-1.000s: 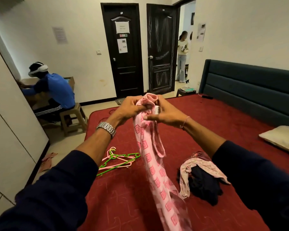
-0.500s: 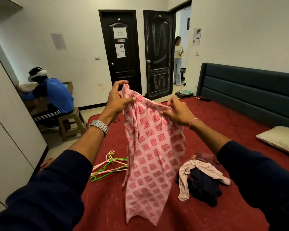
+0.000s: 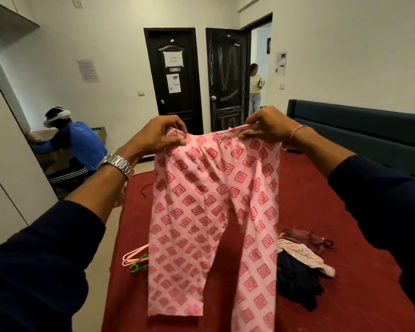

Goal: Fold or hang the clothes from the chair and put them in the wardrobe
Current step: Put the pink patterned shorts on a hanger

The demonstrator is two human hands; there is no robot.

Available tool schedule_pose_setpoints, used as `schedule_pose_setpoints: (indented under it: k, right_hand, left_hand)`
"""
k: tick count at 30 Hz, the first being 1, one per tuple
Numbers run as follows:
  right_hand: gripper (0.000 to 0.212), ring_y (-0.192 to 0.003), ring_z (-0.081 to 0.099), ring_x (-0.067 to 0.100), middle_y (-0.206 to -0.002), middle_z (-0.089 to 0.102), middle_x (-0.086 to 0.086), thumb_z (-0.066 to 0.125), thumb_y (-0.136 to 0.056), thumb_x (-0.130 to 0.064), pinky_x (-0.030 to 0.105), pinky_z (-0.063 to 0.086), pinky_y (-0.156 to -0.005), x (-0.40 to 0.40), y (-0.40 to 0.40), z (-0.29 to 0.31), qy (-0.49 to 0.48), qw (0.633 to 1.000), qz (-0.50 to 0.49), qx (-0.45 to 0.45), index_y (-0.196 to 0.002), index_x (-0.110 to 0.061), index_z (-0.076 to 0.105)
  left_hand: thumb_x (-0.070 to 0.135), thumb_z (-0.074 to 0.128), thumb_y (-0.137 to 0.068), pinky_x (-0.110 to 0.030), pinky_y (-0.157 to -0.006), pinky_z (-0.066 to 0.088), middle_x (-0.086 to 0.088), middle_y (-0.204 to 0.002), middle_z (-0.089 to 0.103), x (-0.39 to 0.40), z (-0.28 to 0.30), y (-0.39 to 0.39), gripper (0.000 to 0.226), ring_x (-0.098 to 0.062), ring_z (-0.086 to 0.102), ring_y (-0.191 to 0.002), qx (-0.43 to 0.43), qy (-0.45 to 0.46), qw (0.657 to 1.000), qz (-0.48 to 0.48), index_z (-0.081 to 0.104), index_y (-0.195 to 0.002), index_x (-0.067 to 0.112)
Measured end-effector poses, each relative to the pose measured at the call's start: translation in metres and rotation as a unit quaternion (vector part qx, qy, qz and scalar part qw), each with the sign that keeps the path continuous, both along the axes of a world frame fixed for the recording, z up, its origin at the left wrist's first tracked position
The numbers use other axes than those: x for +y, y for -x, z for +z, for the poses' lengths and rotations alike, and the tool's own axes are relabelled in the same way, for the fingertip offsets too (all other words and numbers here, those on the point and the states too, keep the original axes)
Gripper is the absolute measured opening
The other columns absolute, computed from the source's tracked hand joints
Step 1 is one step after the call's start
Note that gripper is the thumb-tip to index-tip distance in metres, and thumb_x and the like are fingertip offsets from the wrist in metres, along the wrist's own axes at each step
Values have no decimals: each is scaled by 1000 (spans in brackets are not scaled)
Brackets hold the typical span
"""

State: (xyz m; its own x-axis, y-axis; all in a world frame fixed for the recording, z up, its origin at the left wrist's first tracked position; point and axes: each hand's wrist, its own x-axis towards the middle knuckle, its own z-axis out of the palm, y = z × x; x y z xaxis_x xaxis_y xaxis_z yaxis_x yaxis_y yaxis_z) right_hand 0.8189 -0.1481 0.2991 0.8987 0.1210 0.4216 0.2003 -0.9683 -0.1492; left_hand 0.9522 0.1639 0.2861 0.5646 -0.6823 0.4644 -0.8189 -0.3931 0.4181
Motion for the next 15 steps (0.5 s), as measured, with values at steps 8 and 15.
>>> schedule_pose_setpoints:
  k: [8, 15]
  right_hand:
    - [46, -67, 69, 28, -72, 70, 11, 76, -83, -45, 37, 58, -64, -14, 2, 17, 6, 999, -37, -3, -81, 0, 75]
    - [48, -57, 59, 30, -64, 68, 11, 67, -89, -51, 33, 43, -53, -37, 12, 19, 25, 997, -66, -35, -82, -5, 79]
  left_hand:
    - [31, 77, -84, -26, -70, 55, -3, -92, 71, 6, 8, 11, 22, -13, 68, -85, 54, -98, 993, -45, 70, -93, 13]
    - [34, 65, -95, -12, -48, 37, 1, -67, 56, 9, 19, 2, 31, -11, 50, -59, -74, -122, 988, 58, 61, -73, 12]
